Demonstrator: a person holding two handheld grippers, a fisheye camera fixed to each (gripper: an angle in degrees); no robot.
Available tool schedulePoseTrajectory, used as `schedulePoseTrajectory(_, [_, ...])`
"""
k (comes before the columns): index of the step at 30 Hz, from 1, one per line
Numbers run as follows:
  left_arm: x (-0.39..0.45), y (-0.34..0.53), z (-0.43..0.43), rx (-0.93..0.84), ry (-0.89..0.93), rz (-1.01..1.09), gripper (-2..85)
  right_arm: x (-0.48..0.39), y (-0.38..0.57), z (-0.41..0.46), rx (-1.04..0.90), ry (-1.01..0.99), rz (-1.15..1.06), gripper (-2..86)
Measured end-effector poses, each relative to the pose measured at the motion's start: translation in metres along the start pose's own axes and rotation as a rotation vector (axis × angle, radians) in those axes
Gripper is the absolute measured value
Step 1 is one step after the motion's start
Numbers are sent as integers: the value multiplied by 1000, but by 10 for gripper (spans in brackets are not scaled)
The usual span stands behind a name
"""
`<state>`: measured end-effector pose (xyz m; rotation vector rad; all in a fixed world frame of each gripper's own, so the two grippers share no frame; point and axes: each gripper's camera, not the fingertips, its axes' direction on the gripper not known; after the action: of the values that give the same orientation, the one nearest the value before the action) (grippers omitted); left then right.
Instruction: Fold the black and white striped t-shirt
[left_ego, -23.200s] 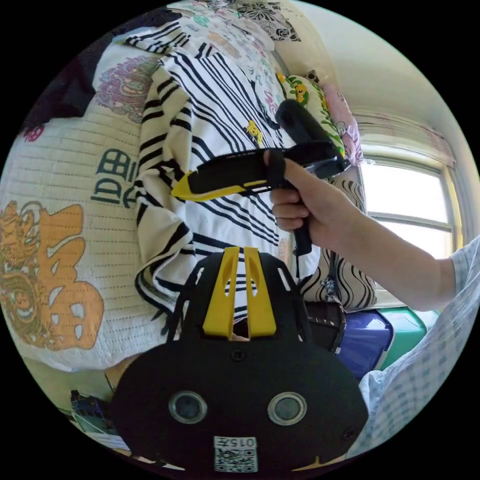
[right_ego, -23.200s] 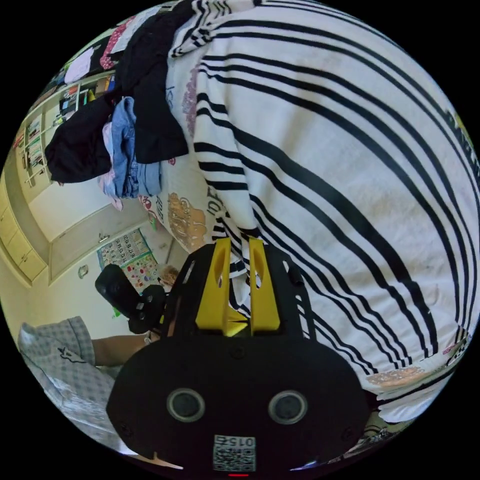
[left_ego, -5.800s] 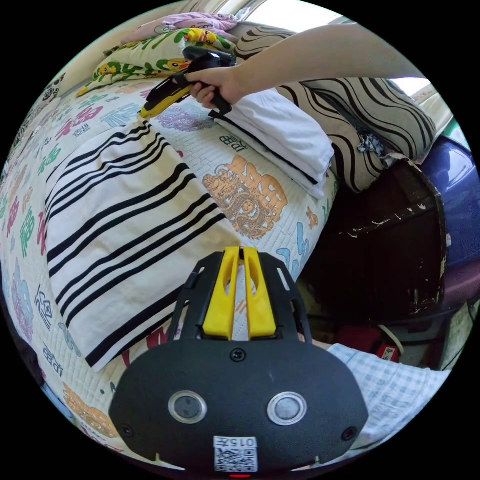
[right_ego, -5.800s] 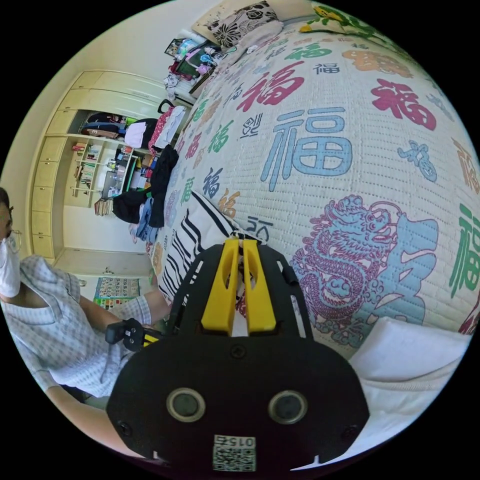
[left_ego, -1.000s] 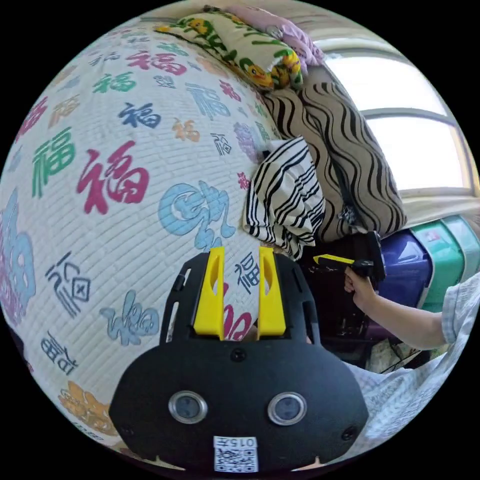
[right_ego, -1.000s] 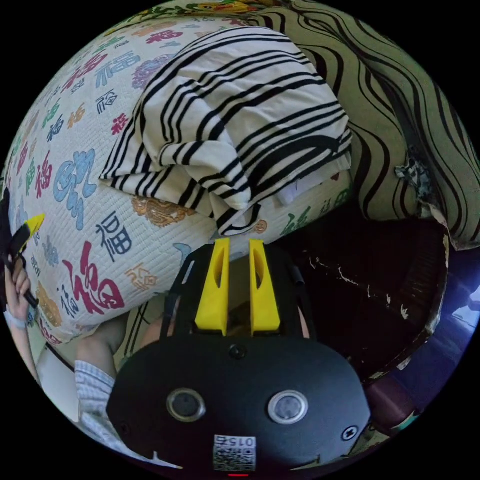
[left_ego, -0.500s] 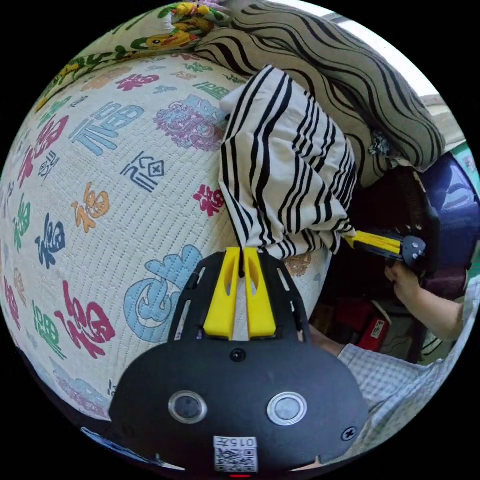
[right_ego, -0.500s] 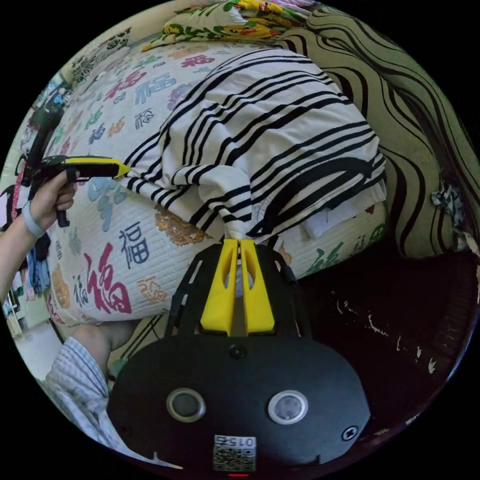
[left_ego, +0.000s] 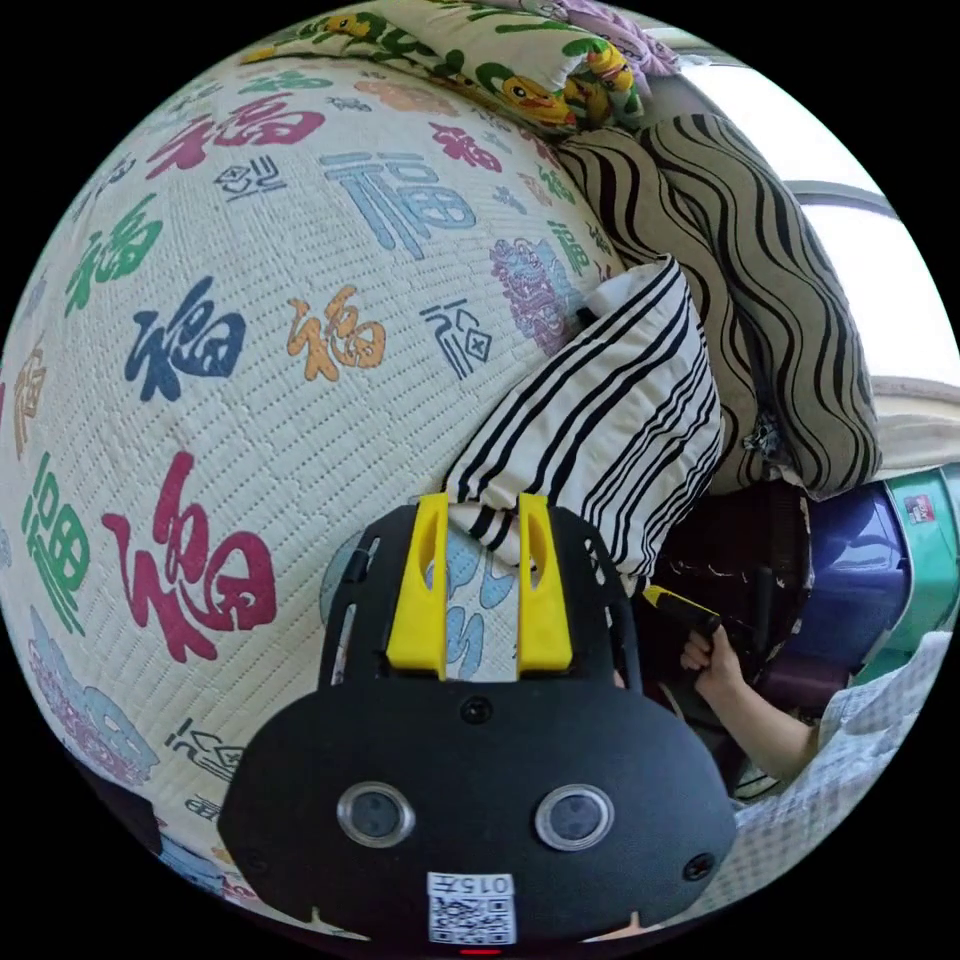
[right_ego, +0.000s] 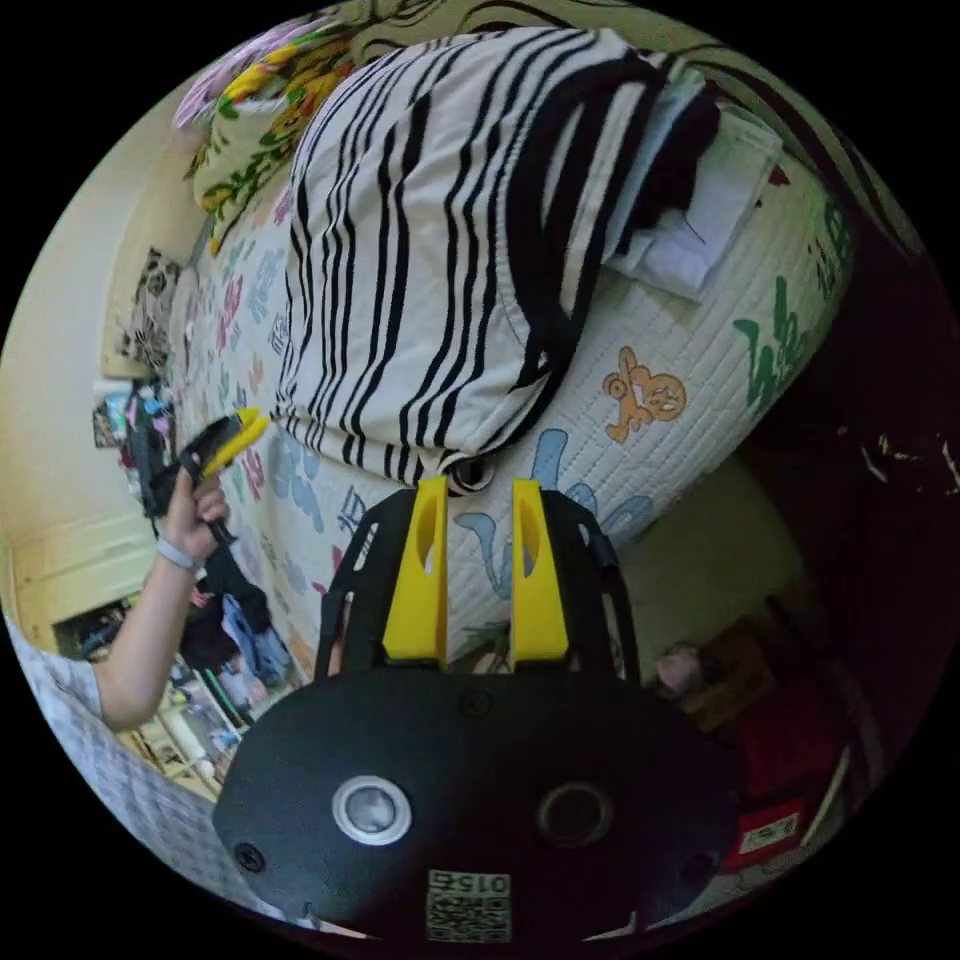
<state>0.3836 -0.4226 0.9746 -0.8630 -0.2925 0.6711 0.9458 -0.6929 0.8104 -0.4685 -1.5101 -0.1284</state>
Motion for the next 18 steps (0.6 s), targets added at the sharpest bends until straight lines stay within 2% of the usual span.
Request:
schedulePoseTrajectory(3, [-2, -17, 28, -49, 22, -27, 89, 53, -25, -10, 16, -196, 166, 113])
schedulePoseTrajectory(5, [-5, -32, 42, -53, 47, -66, 53, 85, -39, -19, 4, -362, 245, 100])
schedulePoseTrajectory(8, [-4, -50, 54, -105, 2, -37, 15, 118, -53, -31, -56, -366, 264, 35])
schedulePoseTrajectory(12, [8, -70, 52, -112, -8, 20, -4, 156, -62, -64, -65, -409, 238, 7])
schedulePoseTrajectory(18, [58, -124, 5, 41, 216, 82, -9, 217, -79, -173, 66, -722, 182, 0])
